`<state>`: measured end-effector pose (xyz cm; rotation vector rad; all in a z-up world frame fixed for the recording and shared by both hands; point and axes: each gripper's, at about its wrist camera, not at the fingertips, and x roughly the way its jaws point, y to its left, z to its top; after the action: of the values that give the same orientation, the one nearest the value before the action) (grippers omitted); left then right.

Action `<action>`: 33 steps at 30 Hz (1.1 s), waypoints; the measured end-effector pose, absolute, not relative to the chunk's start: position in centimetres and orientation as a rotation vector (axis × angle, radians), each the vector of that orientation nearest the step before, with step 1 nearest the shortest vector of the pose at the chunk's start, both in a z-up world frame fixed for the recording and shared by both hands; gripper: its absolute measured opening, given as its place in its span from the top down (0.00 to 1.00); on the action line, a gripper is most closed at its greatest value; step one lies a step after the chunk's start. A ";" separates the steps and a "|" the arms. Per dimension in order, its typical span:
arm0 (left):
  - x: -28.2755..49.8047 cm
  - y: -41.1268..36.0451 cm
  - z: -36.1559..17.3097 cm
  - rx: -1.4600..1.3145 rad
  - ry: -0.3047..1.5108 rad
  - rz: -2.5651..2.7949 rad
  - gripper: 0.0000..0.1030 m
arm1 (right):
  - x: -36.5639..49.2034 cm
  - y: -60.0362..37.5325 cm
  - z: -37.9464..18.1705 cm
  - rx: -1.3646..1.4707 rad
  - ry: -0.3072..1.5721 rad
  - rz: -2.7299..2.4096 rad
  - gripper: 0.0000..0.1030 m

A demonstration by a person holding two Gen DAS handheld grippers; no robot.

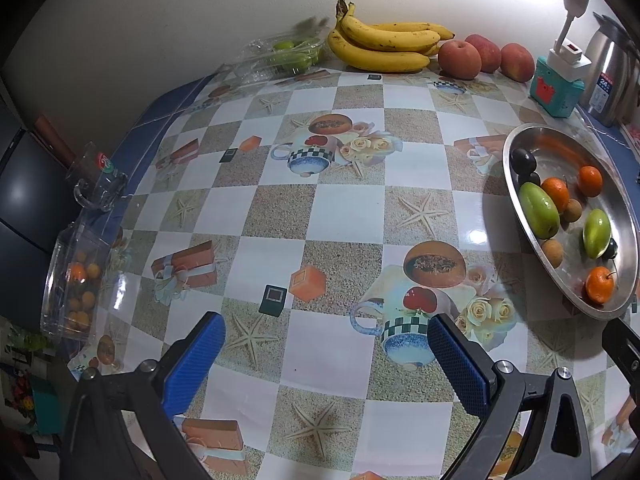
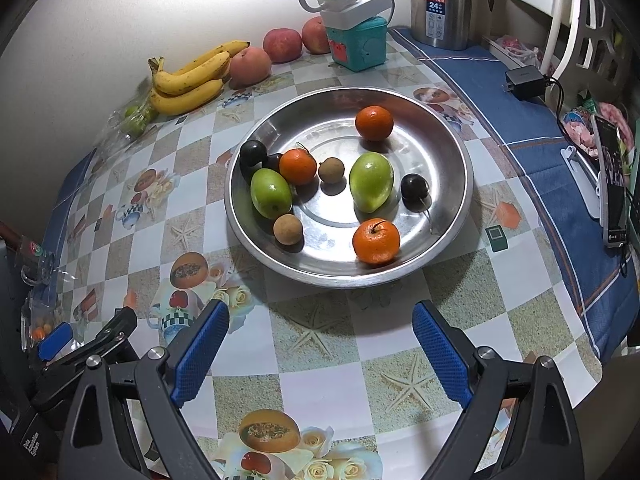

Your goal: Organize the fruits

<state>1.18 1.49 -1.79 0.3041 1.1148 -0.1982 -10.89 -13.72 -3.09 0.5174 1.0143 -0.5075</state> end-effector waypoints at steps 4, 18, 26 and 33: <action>1.2 1.5 -1.8 0.304 1.116 -0.197 0.00 | -10.9 -13.7 -3.1 0.517 1.016 -0.508 0.09; 1.2 1.6 -1.9 0.306 1.117 -0.195 0.00 | -10.8 -13.7 -3.3 0.518 1.024 -0.509 0.09; 1.2 1.6 -1.9 0.307 1.117 -0.196 0.00 | -10.8 -13.7 -3.3 0.518 1.025 -0.509 0.09; 1.2 1.6 -1.9 0.307 1.118 -0.195 0.00 | -10.8 -13.6 -3.3 0.519 1.025 -0.510 0.09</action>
<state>1.25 1.60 -1.91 0.3070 1.1176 -0.1952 -10.77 -13.65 -3.32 0.5189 1.0253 -0.5100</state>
